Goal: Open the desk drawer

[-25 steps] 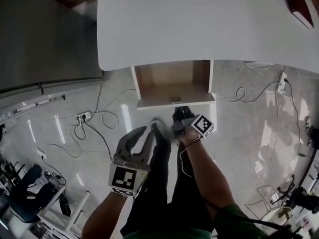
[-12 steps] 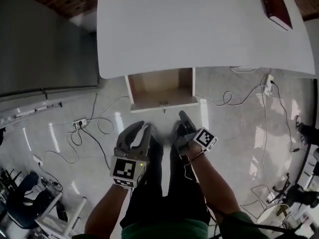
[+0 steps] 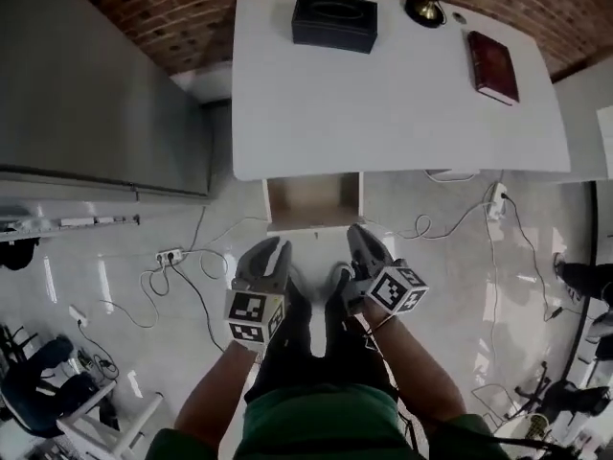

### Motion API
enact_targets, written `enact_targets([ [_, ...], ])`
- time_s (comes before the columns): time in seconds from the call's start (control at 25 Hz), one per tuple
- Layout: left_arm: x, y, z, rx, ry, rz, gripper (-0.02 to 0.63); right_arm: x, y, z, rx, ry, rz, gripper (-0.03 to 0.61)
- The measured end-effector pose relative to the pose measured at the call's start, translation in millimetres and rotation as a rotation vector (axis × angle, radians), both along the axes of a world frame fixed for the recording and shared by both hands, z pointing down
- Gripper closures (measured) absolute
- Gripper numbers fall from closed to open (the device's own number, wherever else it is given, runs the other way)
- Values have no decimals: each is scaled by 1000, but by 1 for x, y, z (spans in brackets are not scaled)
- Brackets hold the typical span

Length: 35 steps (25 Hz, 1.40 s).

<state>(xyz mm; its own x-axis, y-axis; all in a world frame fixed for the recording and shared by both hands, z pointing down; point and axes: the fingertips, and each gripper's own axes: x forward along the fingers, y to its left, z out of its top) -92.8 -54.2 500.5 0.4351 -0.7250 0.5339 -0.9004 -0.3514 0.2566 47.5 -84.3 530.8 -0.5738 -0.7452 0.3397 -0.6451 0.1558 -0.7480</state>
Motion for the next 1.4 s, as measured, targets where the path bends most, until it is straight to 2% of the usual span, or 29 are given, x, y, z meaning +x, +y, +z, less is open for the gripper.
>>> enact_targets([
  [0.16, -8, -9, -66, 49, 45, -49, 546, -11, -12, -97, 166, 67, -97, 577],
  [0.32, -8, -25, -140, 170, 79, -71, 546, -22, -27, -181, 397, 309, -190, 577],
  [0.44, -1, -28, -186, 273, 76, -56, 546, -30, -25, -234, 587, 503, -227, 577],
  [0.56, 6, -28, -220, 359, 54, -32, 546, -35, -18, -272, 719, 602, -237, 577],
  [0.72, 9, -24, -243, 410, 57, -18, 546, -38, -8, -294, 767, 631, -230, 577],
  [1.12, 2, -19, -256, 438, 45, -9, 546, -46, -3, -310, 822, 679, -229, 577],
  [1.4, 3, -17, -263, 457, 33, -3, 546, -47, 2, -321, 852, 678, -226, 577],
])
